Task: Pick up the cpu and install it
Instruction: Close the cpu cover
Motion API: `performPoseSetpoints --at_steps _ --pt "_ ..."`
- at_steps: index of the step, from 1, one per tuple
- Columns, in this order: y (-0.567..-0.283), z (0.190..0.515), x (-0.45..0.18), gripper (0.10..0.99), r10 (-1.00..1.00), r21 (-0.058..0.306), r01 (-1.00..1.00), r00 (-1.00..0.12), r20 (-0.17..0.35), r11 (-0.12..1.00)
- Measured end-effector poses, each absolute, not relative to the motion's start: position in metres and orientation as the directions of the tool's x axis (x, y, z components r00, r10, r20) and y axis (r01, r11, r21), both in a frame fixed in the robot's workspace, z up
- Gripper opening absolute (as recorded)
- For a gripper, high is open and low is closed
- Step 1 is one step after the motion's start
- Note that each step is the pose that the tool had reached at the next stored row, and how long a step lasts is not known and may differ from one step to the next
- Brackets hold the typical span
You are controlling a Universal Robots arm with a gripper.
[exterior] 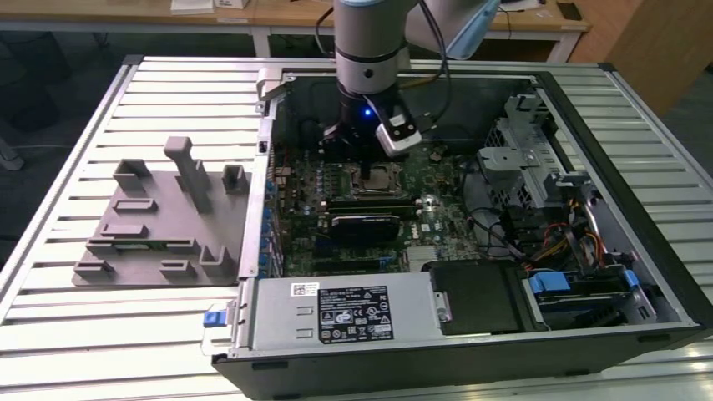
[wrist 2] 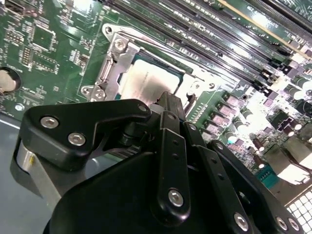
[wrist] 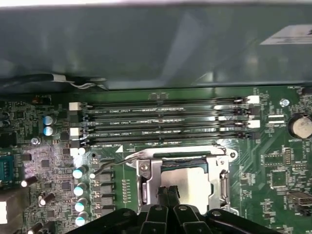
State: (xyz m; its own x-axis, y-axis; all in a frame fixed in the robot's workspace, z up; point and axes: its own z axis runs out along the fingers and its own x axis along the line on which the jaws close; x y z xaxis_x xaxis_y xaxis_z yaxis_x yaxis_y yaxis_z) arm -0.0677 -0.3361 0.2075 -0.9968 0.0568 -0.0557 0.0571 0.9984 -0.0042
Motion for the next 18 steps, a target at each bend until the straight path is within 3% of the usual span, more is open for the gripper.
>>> performPoseSetpoints --at_steps 18 --pt "-0.338 0.200 -0.080 0.106 0.057 -0.004 0.057 -0.997 -0.056 0.998"
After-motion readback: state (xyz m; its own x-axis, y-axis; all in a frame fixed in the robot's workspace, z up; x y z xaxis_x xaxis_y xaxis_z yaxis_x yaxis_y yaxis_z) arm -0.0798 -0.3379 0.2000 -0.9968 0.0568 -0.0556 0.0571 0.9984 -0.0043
